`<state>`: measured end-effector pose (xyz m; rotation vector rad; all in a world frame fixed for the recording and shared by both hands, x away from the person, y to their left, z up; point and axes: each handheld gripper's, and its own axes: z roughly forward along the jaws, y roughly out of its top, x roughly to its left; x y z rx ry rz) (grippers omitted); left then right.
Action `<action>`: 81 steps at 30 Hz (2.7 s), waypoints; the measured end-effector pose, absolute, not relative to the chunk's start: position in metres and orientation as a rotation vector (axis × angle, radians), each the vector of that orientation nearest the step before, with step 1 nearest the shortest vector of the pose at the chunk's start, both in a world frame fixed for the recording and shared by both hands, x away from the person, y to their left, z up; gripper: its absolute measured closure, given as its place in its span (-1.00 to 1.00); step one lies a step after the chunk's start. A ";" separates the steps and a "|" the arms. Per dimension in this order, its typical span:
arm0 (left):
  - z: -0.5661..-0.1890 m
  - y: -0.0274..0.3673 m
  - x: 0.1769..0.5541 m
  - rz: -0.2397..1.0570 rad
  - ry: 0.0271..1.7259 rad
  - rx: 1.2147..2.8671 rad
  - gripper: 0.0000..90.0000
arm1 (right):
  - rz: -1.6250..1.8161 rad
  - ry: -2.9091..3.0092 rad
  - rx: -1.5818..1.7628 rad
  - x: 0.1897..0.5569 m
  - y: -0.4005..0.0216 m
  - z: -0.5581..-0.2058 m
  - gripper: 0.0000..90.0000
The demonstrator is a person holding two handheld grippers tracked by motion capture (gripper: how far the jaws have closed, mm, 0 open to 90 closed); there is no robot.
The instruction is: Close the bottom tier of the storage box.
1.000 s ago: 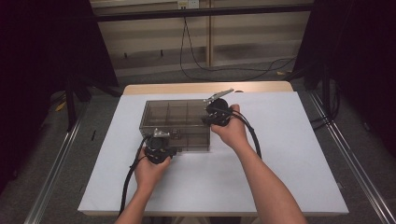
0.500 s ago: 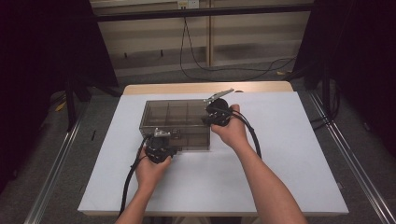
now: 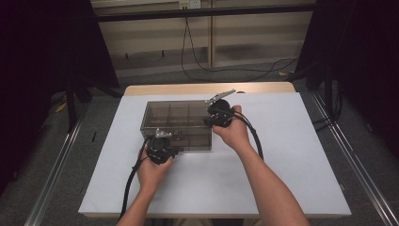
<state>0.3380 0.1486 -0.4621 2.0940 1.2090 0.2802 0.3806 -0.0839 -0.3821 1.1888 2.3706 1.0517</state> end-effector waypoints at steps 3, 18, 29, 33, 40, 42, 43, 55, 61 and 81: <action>-0.462 0.149 0.338 0.277 1.209 2.095 1.00 | 1.052 2.371 1.188 0.381 -0.084 -0.382 1.00; -0.463 0.149 0.341 0.296 1.214 2.081 1.00 | 1.045 2.370 1.189 0.380 -0.084 -0.382 1.00; -0.463 0.149 0.343 0.299 1.219 2.072 1.00 | 1.041 2.370 1.188 0.380 -0.084 -0.382 1.00; -0.464 0.149 0.344 0.305 1.217 2.073 1.00 | 1.041 2.370 1.189 0.380 -0.083 -0.382 1.00; -0.462 0.150 0.344 0.311 1.227 2.061 1.00 | 1.044 2.373 1.187 0.380 -0.083 -0.382 1.00; -0.461 0.152 0.343 0.316 1.230 2.064 0.99 | 1.042 2.373 1.187 0.380 -0.083 -0.382 1.00; -0.461 0.153 0.343 0.316 1.234 2.059 0.99 | 1.039 2.372 1.187 0.380 -0.083 -0.382 1.00; -0.461 0.159 0.343 0.320 1.248 2.068 1.00 | 1.037 2.374 1.188 0.380 -0.083 -0.381 1.00; -0.461 0.158 0.343 0.322 1.251 2.062 0.99 | 1.036 2.372 1.188 0.380 -0.083 -0.381 1.00; -0.463 0.157 0.346 0.341 1.254 2.045 0.99 | 1.040 2.371 1.189 0.380 -0.083 -0.382 1.00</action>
